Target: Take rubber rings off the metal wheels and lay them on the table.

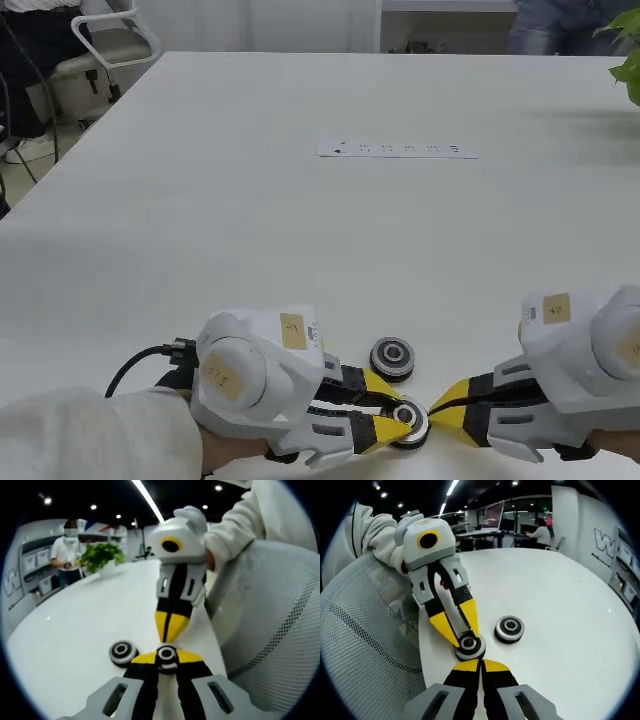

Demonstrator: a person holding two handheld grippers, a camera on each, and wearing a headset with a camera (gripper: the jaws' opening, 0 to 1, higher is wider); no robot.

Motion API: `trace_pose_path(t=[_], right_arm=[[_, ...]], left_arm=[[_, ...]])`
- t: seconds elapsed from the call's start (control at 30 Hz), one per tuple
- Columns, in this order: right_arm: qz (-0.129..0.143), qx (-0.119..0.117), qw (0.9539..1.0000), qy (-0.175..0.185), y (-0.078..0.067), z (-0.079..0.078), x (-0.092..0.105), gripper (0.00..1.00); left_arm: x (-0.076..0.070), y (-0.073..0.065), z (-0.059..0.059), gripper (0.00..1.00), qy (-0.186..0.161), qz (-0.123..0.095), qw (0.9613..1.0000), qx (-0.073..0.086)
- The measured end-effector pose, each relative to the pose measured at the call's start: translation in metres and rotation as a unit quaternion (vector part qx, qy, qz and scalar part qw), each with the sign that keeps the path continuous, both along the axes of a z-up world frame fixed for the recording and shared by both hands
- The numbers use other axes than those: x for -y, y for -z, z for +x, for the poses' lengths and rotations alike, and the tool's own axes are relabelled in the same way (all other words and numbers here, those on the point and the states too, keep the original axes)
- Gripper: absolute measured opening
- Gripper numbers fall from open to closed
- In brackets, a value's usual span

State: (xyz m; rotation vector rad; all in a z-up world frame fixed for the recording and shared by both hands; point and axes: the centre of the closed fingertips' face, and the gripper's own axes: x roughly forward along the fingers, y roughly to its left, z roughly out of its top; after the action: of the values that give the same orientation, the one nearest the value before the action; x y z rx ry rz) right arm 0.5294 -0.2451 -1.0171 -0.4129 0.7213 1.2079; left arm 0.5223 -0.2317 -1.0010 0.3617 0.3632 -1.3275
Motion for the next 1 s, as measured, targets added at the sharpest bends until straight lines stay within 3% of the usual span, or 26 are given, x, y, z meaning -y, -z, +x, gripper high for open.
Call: trace_pose_path(t=[0.1,0.2,0.27,0.3,0.4,0.47,0.53,0.63,1.0], right_arm=[[0.009,-0.023,0.9994,0.022,-0.001,0.000,0.000,0.00],[0.041,-0.079,0.9940,0.063,-0.002,0.000,0.000,0.00],[0.070,-0.119,0.9860,0.094,-0.003,0.001,0.001,0.00],[0.089,-0.145,0.9789,0.113,-0.005,0.001,0.000,0.00],[0.119,-0.181,0.9667,0.136,-0.009,0.001,0.000,0.00],[0.122,-0.192,0.9636,0.141,-0.007,0.002,0.002,0.00],[0.133,-0.209,0.9572,0.149,-0.009,0.001,0.000,0.00],[0.137,-0.218,0.9539,0.153,-0.010,-0.002,-0.001,0.00],[0.146,-0.227,0.9508,0.153,-0.015,-0.009,-0.007,0.00]], left_arm=[[0.000,0.000,0.000,0.13,0.000,0.000,1.0000,0.001],[0.000,0.000,0.000,0.13,0.000,0.000,1.0000,0.001],[0.000,0.000,0.000,0.13,0.000,-0.001,1.0000,0.001],[0.000,0.000,0.000,0.13,0.000,-0.001,1.0000,0.001],[0.000,0.000,0.000,0.13,0.001,-0.002,1.0000,0.002],[0.000,-0.001,0.001,0.13,0.001,-0.002,1.0000,0.001],[0.001,-0.001,0.000,0.13,0.002,-0.003,1.0000,0.001],[0.001,-0.001,0.000,0.13,0.004,-0.003,1.0000,0.002],[0.002,0.000,0.000,0.13,0.012,0.007,0.9998,0.011]])
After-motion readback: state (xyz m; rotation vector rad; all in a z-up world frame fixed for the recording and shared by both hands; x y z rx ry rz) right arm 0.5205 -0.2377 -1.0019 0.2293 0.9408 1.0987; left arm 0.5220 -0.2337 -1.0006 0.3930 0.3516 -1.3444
